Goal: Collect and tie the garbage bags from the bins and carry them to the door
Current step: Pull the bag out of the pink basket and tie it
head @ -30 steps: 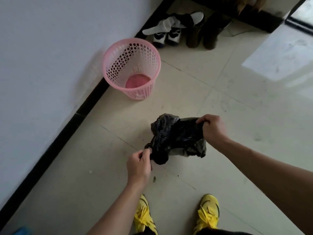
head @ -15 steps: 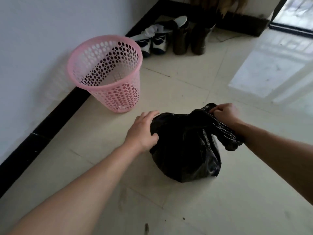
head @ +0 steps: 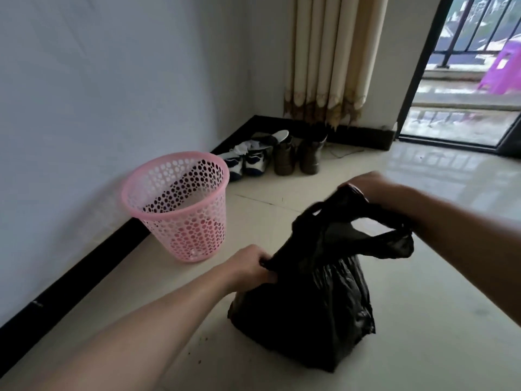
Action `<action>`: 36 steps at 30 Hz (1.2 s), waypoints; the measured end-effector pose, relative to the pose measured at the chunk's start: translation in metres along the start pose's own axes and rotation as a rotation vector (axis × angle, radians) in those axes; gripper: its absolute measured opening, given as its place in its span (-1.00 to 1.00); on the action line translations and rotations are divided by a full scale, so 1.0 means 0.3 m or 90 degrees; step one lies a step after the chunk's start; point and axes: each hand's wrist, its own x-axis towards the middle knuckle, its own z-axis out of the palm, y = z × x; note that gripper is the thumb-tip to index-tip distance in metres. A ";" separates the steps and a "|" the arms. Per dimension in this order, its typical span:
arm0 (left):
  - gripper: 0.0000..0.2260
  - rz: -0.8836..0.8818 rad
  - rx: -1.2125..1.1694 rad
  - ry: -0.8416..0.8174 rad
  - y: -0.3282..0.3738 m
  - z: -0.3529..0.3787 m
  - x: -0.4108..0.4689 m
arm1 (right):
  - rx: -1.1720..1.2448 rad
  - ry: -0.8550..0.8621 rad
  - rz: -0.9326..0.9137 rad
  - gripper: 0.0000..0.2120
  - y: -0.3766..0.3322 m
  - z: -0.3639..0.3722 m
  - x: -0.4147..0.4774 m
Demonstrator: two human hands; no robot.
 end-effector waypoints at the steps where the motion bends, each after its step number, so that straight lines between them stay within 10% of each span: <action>1: -0.83 -0.012 -0.081 0.058 -0.001 -0.024 -0.024 | 0.023 0.004 0.009 -0.83 0.010 -0.004 0.004; 9: -0.93 -0.100 -0.404 0.391 -0.041 -0.128 -0.114 | 0.426 -0.006 0.119 -0.78 0.079 -0.089 -0.021; 13: -0.78 -0.141 -0.492 0.339 -0.066 -0.119 -0.114 | -0.030 -0.118 0.119 -0.89 0.193 0.020 -0.064; 17: -0.64 -0.137 -0.479 0.253 -0.106 -0.157 -0.087 | -0.361 -0.393 0.138 0.02 0.179 0.128 -0.122; 20: -0.58 -0.133 -0.485 0.223 -0.125 -0.161 -0.076 | -0.385 -0.409 0.035 0.33 0.135 0.241 -0.163; 30: -0.64 -0.078 -0.263 0.189 -0.153 -0.225 -0.114 | 0.172 -0.212 -0.128 0.21 -0.110 0.411 -0.113; 36: -0.78 -0.128 -0.389 0.298 -0.239 -0.269 -0.153 | -0.071 -0.320 -0.176 0.20 -0.158 0.509 -0.107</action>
